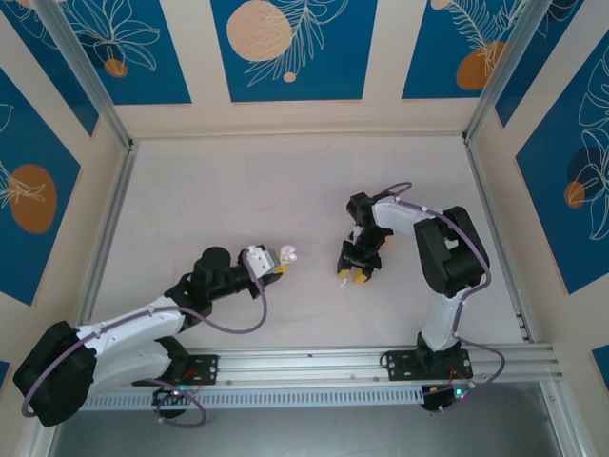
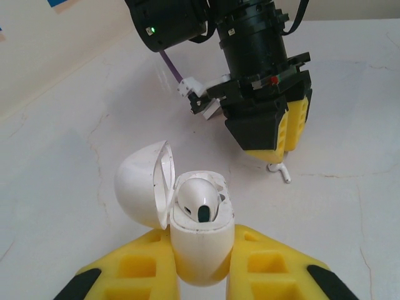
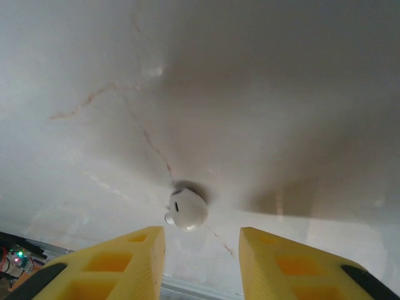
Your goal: Insert the wireless bluetooth earbuds into the charging case
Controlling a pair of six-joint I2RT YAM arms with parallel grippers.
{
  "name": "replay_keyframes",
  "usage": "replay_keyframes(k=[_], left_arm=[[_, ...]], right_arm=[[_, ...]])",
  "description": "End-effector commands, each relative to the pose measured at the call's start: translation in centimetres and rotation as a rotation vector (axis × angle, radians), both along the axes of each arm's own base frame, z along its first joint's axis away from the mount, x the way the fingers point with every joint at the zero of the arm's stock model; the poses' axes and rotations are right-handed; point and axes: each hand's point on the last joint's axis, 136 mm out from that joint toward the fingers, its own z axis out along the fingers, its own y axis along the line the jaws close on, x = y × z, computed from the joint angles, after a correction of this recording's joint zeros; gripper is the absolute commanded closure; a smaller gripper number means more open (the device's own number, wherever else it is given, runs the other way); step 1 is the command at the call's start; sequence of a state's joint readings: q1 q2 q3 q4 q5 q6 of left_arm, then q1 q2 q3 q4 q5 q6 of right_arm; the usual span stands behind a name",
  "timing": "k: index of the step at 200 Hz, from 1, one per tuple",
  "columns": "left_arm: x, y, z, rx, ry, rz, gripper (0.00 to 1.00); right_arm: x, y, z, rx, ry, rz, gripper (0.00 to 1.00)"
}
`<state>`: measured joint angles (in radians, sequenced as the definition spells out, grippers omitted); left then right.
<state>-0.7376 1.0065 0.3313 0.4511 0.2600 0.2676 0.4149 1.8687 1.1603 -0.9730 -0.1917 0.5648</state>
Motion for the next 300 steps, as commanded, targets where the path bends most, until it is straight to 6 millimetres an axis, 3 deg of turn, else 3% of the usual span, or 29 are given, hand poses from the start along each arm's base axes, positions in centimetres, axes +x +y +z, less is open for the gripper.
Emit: replay_keyframes(k=[1,113,160,197,249,300], left_arm=[[-0.2,0.1,0.2,-0.007,-0.002,0.010,0.83],[-0.2,0.4,0.2,-0.001,0.007,0.023,0.83],[-0.2,0.4,0.3,-0.002,0.006,0.024,0.83],[-0.3,0.4,0.3,-0.002,0.005,0.021,0.83],[-0.3,0.3,0.1,0.003,0.009,0.015,0.83],[-0.3,0.5,0.2,0.005,0.006,0.024,0.83]], right_arm=[[0.7,1.1,0.0,0.030,-0.014,0.021,0.64],[2.5,3.6,0.2,0.091,-0.075,0.076,0.66],[2.2,2.4,1.5,0.022,-0.087,0.095,0.64],[0.1,0.5,1.4,-0.085,0.003,0.075,0.64],[-0.7,1.0,0.3,-0.077,0.043,0.066,0.64],[-0.1,2.0,-0.6,-0.053,0.034,0.093,0.65]])
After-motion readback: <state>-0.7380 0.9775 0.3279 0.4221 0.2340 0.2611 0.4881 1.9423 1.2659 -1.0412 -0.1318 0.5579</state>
